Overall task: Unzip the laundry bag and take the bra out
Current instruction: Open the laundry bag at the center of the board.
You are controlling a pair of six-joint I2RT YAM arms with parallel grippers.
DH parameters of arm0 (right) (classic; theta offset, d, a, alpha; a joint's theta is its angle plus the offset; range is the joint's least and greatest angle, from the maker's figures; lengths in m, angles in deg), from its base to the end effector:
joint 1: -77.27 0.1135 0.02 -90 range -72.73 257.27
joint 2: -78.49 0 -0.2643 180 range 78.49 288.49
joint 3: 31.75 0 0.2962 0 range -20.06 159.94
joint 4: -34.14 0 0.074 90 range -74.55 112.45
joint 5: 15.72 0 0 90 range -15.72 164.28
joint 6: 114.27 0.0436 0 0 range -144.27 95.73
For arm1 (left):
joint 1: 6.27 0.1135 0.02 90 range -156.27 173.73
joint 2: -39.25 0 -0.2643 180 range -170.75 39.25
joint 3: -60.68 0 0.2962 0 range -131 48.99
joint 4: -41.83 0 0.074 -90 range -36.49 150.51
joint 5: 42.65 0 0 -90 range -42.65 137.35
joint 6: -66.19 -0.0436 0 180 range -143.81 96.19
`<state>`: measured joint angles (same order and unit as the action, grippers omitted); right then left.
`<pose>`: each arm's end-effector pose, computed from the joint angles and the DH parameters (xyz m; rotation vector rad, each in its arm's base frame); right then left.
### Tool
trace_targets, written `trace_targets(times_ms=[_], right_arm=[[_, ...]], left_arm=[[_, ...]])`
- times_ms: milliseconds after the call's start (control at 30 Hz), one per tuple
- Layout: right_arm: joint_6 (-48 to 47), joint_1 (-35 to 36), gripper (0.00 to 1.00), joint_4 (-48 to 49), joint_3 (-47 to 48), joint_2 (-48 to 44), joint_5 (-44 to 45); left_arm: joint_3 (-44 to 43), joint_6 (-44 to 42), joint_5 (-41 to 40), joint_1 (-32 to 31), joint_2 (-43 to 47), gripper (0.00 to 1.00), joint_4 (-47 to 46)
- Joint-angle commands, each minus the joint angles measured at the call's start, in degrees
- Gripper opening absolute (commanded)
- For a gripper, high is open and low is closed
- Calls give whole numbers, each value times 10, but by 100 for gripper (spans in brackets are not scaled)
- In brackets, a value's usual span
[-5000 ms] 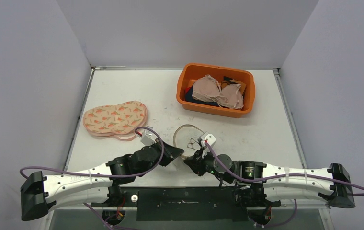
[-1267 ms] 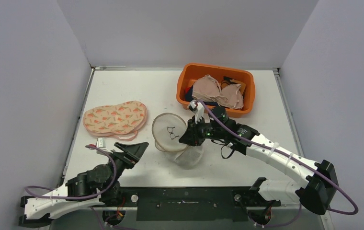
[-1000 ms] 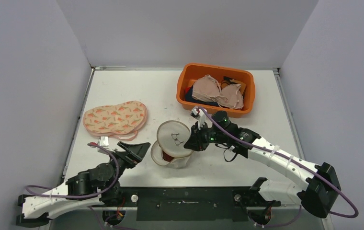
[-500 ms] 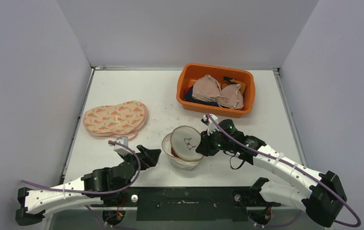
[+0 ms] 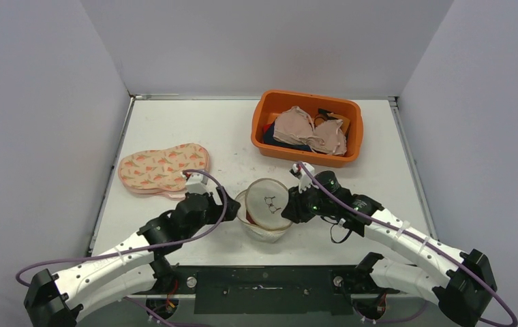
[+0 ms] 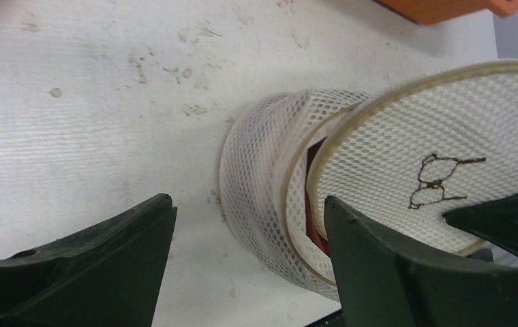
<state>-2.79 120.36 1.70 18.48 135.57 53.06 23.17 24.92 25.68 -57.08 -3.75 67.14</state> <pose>0.1785 0.1886 0.2274 -0.6585 2.3150 0.9865 0.1514 -0.1603 0.2068 -0.1922 2.1268 -0.6583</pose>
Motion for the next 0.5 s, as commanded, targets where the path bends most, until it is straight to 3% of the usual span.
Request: trace_targets(times_ms=[0, 100, 267, 467], right_arm=[[-2, -3, 22, 5, 6, -14, 10], [-1, -3, 22, 4, 5, -15, 11], [2, -3, 23, 0, 5, -27, 15], [3, -3, 23, -3, 5, -36, 14]], left_arm=[[-27, -39, 97, 4, -18, 77, -68], [-50, -56, 110, 5, -53, 74, -58], [-65, -64, 88, 7, -87, 56, -28], [-51, -66, 72, 13, -90, 53, -27]])
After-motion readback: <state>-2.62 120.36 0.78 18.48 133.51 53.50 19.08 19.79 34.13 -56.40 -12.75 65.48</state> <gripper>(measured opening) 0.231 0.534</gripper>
